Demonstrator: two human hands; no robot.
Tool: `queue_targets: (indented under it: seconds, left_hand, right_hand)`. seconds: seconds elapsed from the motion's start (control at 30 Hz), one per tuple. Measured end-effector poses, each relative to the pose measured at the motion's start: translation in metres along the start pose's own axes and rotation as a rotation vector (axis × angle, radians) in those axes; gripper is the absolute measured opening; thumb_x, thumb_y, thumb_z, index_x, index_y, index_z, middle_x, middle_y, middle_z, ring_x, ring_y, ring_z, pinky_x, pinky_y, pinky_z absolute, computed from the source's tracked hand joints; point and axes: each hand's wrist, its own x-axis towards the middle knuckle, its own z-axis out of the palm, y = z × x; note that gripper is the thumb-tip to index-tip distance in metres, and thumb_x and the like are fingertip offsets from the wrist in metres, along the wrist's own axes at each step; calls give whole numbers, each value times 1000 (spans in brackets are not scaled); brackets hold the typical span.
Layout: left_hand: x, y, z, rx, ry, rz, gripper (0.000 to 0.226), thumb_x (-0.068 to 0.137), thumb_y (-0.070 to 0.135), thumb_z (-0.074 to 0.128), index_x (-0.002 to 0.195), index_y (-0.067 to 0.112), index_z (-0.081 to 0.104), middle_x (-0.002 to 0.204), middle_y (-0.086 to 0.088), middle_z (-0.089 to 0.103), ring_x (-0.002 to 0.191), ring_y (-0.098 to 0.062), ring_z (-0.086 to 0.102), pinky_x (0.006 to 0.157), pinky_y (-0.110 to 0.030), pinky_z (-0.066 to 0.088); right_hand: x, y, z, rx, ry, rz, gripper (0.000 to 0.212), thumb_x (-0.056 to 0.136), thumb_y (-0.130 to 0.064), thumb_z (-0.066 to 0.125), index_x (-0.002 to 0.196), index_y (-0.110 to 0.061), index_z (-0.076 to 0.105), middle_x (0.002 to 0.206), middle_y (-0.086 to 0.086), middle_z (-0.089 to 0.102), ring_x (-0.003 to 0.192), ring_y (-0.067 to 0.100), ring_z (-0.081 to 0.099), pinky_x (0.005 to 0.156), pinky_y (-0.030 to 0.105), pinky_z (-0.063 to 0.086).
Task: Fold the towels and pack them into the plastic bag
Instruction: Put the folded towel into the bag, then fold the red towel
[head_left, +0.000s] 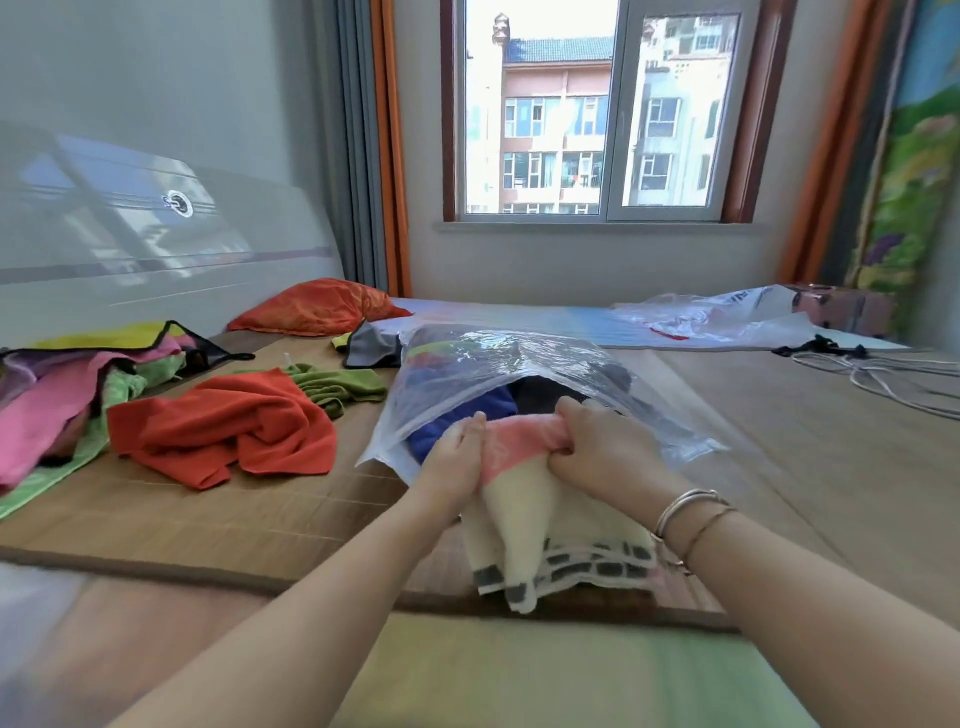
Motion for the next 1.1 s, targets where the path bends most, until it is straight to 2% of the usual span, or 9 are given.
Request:
queue_targets:
  seconds: [0.07,0.13,0.33,0.43,0.5,0.63,0.7,0.8,1.1]
  left_hand:
    - [12,-8,4,26,17,15,55,102,44,32,150,15,30,147,2,39,137,-17,35,105,-16,23]
    - [27,-14,8,31,31,69,56,104,41,29,155,24,12,147,7,33,131,-9,33,85,-8,20]
    - [58,-35,25,41,43,244,52,104,23,37,153,25,18,141,21,25,132,3,23,95,4,15]
    - [71,-56,36,317,-6,246,50,99,13,43,148,19,34,157,6,21,146,-12,17,118,-27,16]
    - [74,-67,45,520,-37,217,48,95,15,47,143,21,43,159,0,23,146,-24,20,118,-40,21]
    - [74,-79,53,789,-64,209,60,93,45,51,146,25,33,157,3,23,142,-29,24,115,-48,23]
    - [76,-86,57,949,-113,148,70,94,62,33,153,30,15,162,7,4,148,-30,9,117,-55,9]
    - [76,-95,62,1119,-177,89,70,95,65,11,154,30,-5,160,10,-16,149,-27,-11,112,-63,-7]
    - [76,-98,59,1187,-235,63,62,98,57,5,153,33,-6,160,14,-13,146,-27,-22,106,-68,-18]
  right_hand:
    - [23,2,21,8,-34,23,20,83,-31,54,94,-22,39,102,4,51,100,31,59,67,32,37]
    - [45,4,40,2,-16,39,21,85,-32,53,99,-19,44,102,4,52,100,32,59,67,33,36]
    - [106,17,65,-151,298,91,28,93,-19,42,111,-23,64,103,1,68,95,26,65,71,30,40]
    - [125,32,75,-195,260,192,42,92,-9,38,125,-26,58,113,6,66,105,30,63,82,36,46]
    - [131,39,86,-254,273,256,34,93,-8,40,123,-15,55,118,10,63,108,32,60,83,36,45]
    - [107,31,119,-371,158,82,54,87,-17,31,139,-7,36,142,21,37,122,45,45,88,52,45]
    - [91,30,128,-268,43,20,61,91,-32,37,149,-22,22,159,13,9,139,47,21,97,66,33]
    - [94,49,134,-77,-190,-10,70,95,-54,35,147,-49,-12,157,-8,-28,145,36,-19,106,72,6]
    - [172,54,160,-179,-301,45,76,96,-59,32,142,-46,-28,150,-8,-41,139,37,-33,105,76,3]
